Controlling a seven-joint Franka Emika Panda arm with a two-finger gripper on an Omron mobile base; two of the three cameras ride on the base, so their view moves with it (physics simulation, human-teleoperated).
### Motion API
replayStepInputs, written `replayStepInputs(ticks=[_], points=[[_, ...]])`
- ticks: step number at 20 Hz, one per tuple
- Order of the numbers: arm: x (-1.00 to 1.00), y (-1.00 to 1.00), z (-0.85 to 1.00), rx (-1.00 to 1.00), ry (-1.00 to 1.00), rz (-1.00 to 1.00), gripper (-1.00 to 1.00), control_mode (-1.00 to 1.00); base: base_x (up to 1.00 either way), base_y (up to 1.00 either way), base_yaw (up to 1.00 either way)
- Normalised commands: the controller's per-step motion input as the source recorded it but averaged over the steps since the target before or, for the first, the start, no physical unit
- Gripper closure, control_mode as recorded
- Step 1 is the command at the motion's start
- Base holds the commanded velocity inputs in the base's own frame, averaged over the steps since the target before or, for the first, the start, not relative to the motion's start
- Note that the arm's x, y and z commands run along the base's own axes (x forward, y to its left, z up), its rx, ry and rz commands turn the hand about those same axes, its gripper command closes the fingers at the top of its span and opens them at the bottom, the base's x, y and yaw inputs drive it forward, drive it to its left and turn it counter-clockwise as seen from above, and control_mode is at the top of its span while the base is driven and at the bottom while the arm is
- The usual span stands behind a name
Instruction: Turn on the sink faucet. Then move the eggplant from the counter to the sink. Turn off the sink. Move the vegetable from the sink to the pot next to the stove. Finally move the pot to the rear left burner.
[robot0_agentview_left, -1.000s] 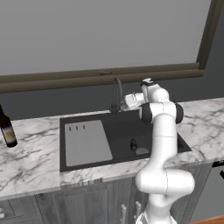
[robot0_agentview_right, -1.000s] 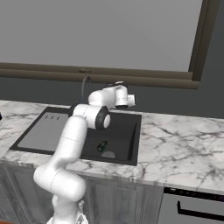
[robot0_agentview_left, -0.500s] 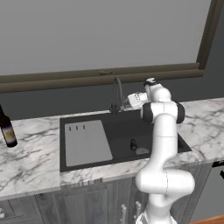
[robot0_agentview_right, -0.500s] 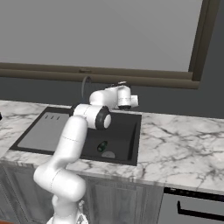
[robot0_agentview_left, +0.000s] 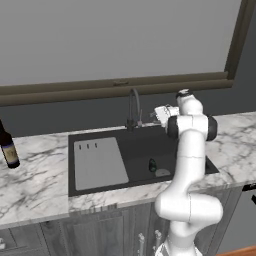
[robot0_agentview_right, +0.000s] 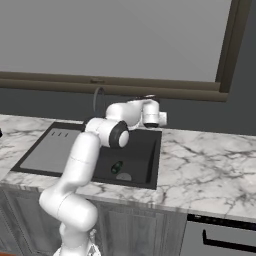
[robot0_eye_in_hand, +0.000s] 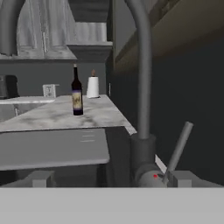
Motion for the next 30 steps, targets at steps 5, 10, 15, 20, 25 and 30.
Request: replayStepInputs(ticks=[5, 10, 15, 20, 25, 30], points=[[-0.82, -0.01, 0.37, 0.02, -0.05, -0.09, -1.00, -1.00, 0.00, 0.00, 0.00], [-0.80, 0.00, 0.35, 0.00, 0.00, -0.10, -1.00, -1.00, 0.00, 0.00, 0.00], [-0.65, -0.04, 0.40, 0.00, 0.02, -0.13, -1.00, -1.00, 0.00, 0.00, 0.00], [-0.48, -0.14, 0.36, 0.00, 0.12, -0.14, -1.00, -1.00, 0.00, 0.00, 0.00], [-0.39, -0.14, 0.36, 0.00, 0.22, -0.17, -1.00, -1.00, 0.00, 0.00, 0.00], [-0.28, -0.01, 0.22, 0.00, 0.31, -0.16, -1.00, -1.00, 0.00, 0.00, 0.00]])
